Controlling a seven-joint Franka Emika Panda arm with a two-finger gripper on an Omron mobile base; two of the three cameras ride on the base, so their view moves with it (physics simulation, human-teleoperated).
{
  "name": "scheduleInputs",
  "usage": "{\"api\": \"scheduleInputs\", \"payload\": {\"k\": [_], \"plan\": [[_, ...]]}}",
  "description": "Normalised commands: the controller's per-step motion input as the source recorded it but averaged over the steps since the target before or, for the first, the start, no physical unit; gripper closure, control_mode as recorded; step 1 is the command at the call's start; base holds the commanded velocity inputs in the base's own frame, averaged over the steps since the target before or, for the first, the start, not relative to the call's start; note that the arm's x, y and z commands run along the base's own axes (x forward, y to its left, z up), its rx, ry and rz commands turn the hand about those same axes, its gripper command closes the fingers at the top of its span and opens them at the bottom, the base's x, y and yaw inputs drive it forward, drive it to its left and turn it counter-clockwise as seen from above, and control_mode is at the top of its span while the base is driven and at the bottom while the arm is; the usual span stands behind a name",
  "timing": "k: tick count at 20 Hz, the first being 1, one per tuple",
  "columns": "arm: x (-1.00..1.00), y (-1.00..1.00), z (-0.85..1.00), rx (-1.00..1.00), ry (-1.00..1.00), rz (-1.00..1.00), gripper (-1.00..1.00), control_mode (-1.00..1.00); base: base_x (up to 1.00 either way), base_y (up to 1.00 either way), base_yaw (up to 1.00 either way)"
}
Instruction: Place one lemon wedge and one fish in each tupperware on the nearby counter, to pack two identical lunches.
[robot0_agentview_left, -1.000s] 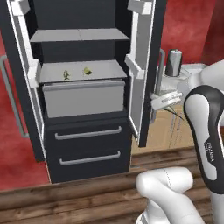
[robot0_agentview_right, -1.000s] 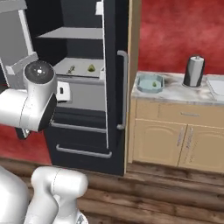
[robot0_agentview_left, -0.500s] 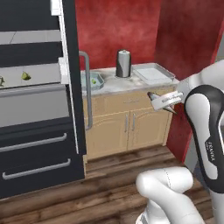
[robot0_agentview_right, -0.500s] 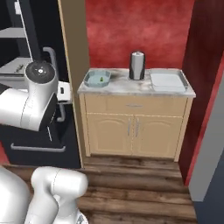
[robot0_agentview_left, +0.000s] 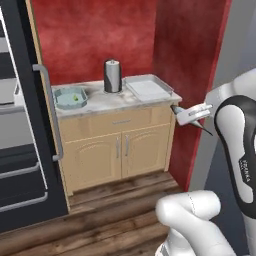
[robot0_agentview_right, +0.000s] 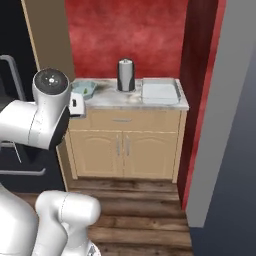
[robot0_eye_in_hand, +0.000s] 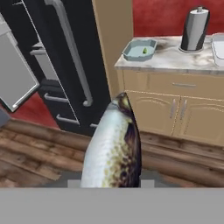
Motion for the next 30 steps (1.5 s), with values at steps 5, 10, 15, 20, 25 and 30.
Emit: {"api": "scheduleInputs", "payload": {"k": [5, 10, 15, 20, 25, 30], "plan": [[0.0, 0.0, 0.0, 0.0, 0.0, 0.0, 1.0, 1.0, 0.89, 0.0, 0.03], [0.0, 0.0, 0.0, 0.0, 0.0, 0.0, 1.0, 1.0, 0.98, 0.0, 0.09], [0.0, 0.0, 0.0, 0.0, 0.0, 0.0, 1.0, 1.0, 0.96, 0.0, 0.07], [0.0, 0.0, 0.0, 0.0, 0.0, 0.0, 1.0, 1.0, 1.0, 0.0, 0.08], [0.0, 0.0, 0.0, 0.0, 0.0, 0.0, 1.0, 1.0, 1.0, 0.0, 0.05], [0.0, 0.0, 0.0, 0.0, 0.0, 0.0, 1.0, 1.0, 1.0, 0.0, 0.02]]}}
